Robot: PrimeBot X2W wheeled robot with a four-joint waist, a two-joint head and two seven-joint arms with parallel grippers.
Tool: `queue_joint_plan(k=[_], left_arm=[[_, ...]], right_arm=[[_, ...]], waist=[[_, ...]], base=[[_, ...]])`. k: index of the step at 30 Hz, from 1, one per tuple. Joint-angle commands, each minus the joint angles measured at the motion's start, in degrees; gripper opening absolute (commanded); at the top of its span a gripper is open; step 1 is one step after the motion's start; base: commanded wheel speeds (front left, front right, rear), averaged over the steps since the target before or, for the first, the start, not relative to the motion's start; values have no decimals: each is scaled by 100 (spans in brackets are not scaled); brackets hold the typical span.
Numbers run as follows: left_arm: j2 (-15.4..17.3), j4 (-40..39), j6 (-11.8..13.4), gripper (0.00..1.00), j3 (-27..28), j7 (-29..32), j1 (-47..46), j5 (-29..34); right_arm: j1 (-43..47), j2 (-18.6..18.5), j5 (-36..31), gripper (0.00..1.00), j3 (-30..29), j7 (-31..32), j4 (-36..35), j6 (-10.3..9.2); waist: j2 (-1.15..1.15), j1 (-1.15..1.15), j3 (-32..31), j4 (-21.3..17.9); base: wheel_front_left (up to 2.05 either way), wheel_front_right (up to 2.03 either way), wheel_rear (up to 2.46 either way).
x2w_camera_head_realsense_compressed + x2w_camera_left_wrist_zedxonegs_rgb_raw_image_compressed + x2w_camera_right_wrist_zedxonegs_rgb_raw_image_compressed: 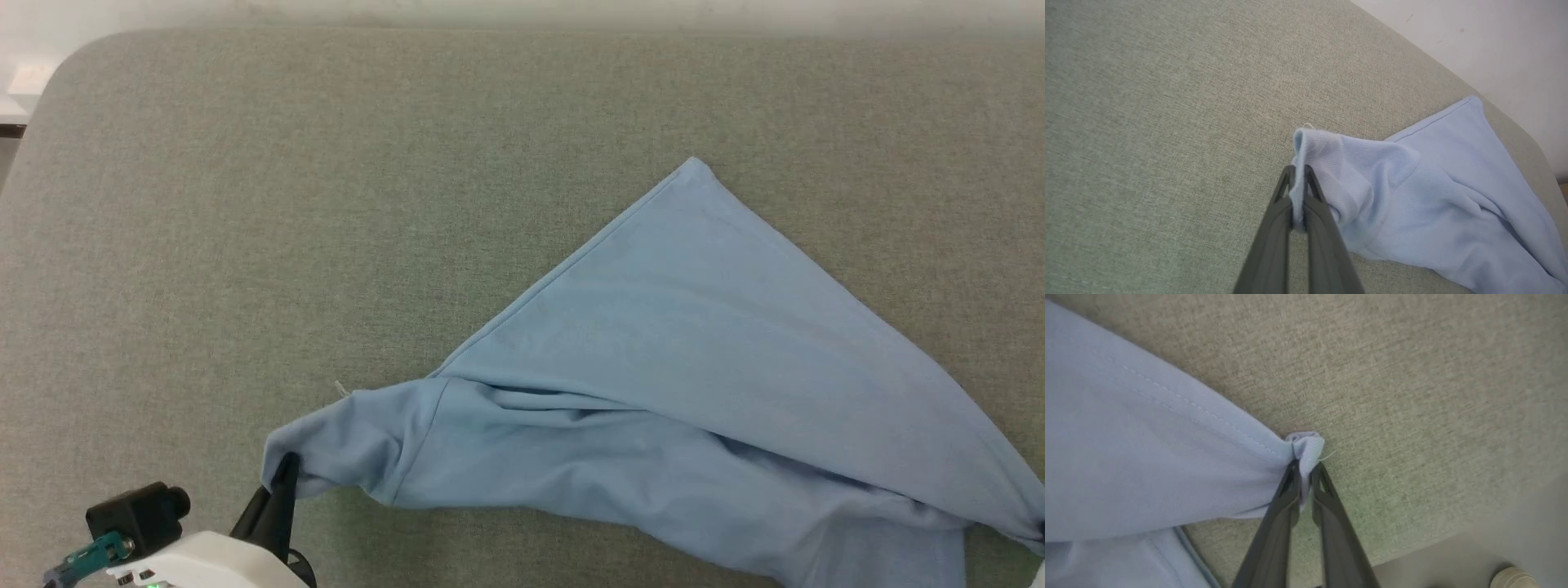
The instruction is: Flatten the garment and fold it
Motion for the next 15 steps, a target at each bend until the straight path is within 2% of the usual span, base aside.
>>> queue_joint_plan(k=[1, 4, 6, 11, 15], left_arm=[[25, -51, 10, 0, -29, 20, -53, 38], [24, -80, 2, 0, -66, 28, -78, 40], [26, -88, -8, 0, -94, 37, -102, 40], [10, -82, -20, 0, -187, 50, -205, 59], [-49, -45, -59, 0, -291, 32, -342, 45]], right_arm=[[-22, 44, -42, 100, 55, -155, 57, -12], [-297, 45, -128, 100, 155, -853, -256, -12], [-538, 36, -140, 100, 491, -1360, -457, -12], [-1372, -309, 84, 100, 1799, -2621, -560, -12], [-2203, -663, 155, 100, 2911, -3108, -59, -12]], waist=[[0, 1, 13, 15], [0, 1, 45, 41], [0, 1, 75, 72], [0, 1, 222, 202], [0, 1, 419, 349]], base=[[0, 0, 0], [0, 0, 0], [0, 0, 0], [0, 0, 0], [0, 0, 0]])
